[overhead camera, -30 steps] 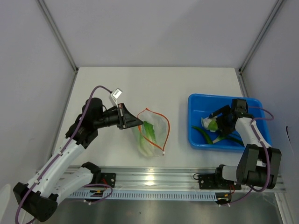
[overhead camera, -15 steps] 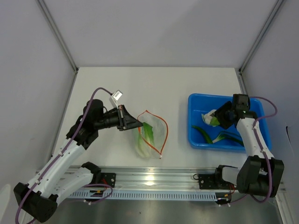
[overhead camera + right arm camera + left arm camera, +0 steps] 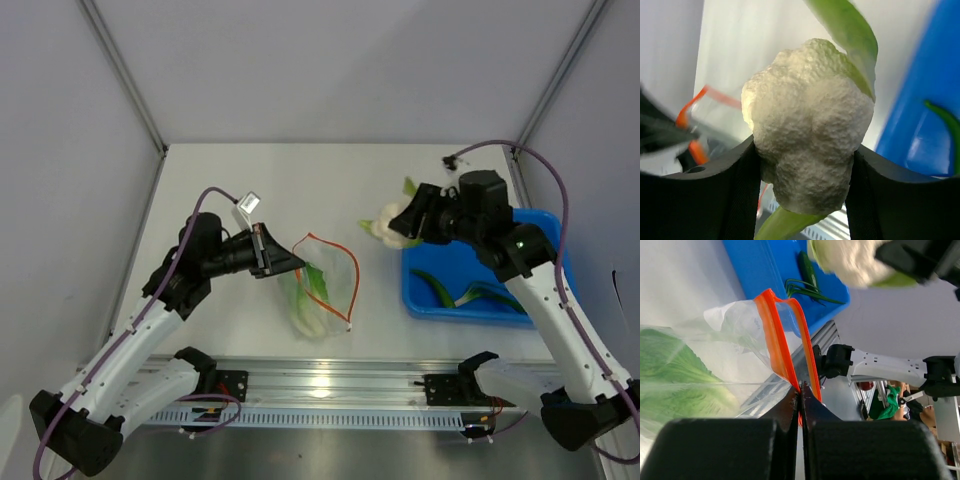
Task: Place the food in the zip-top bag and seal the zipper
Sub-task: Place the fake vegetable in the zipper food storage bag.
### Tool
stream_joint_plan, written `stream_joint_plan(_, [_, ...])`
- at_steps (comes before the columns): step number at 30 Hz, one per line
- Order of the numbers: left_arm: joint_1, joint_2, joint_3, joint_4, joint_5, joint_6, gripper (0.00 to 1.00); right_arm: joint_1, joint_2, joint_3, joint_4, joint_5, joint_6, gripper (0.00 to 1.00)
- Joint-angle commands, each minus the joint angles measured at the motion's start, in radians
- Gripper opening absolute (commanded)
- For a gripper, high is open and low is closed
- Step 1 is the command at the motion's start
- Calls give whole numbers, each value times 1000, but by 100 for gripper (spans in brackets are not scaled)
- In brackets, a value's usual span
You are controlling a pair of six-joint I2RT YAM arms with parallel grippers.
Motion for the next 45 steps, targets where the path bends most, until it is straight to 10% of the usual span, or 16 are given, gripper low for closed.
stream_joint_plan(1, [5,5,10,22,-26,-19,1,202,15,133,-69,59,-66,27])
stream_joint_plan(11, [5,2,12,2,-42,-21,1,715,108,244,-129,313,-100,26])
stream_joint_plan(36, [5,-60,7,-52,-5,1,1,701,326,122,24,-14,-368,40])
stream_joint_plan(40, [5,-73,7,-52,-3,-5,1,683,351,119,37,-10,-378,55])
stream_joint_plan(43, [5,-80,12,-56,-2,-5,1,677,369,141,49,33,-362,99])
stream_joint_plan(45, [5,-81,10,-58,-5,-5,0,680,372,170,47,62,-332,99])
